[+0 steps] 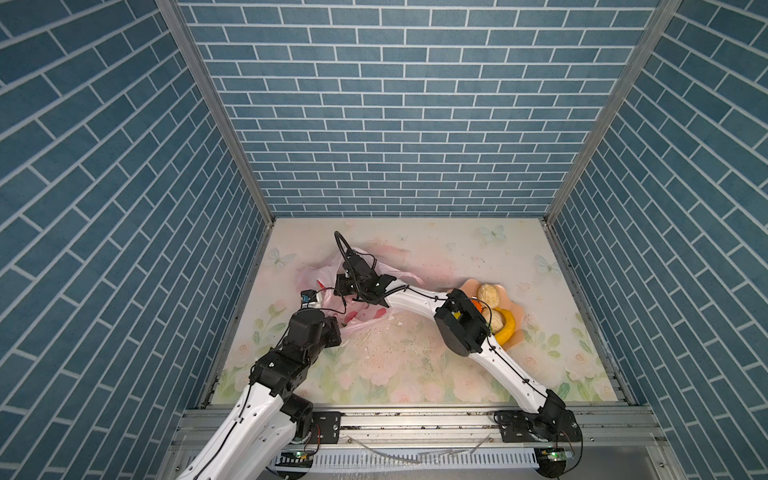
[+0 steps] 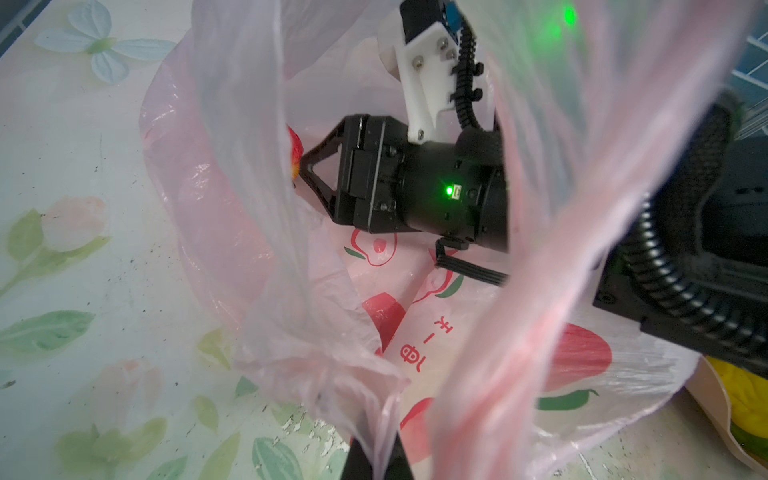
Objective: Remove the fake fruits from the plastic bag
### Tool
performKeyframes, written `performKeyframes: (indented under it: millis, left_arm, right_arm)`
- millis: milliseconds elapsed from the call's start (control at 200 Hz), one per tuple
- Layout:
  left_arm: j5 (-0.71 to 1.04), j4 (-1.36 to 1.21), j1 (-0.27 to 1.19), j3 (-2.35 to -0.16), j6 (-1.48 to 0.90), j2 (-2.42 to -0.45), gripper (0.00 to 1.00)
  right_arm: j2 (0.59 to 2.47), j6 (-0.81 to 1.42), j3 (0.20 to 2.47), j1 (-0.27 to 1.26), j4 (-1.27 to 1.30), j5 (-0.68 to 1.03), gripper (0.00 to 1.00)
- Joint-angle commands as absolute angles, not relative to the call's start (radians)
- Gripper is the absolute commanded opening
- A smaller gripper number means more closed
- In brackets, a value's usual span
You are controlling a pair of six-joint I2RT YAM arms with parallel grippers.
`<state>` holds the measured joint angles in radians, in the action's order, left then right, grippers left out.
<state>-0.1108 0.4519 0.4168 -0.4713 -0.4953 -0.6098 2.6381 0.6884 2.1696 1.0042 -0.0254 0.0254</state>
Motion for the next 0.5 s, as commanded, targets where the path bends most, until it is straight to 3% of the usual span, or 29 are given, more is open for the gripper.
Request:
performKeyframes:
  millis: [0,495]
  left_arm:
    - [-0.121,0.455,0.415,-0.511,-0.467,-0.612,0.06]
    - [-0.139,0.487,0.414,-0.531,-0.447,-0.588,0.06]
  right_arm:
    - [2.526,0.704,2.048,0.989,0.069,-0.068,0.56]
    - [2.219,0.75,1.564,0.99,0.166,-0.428,0.49]
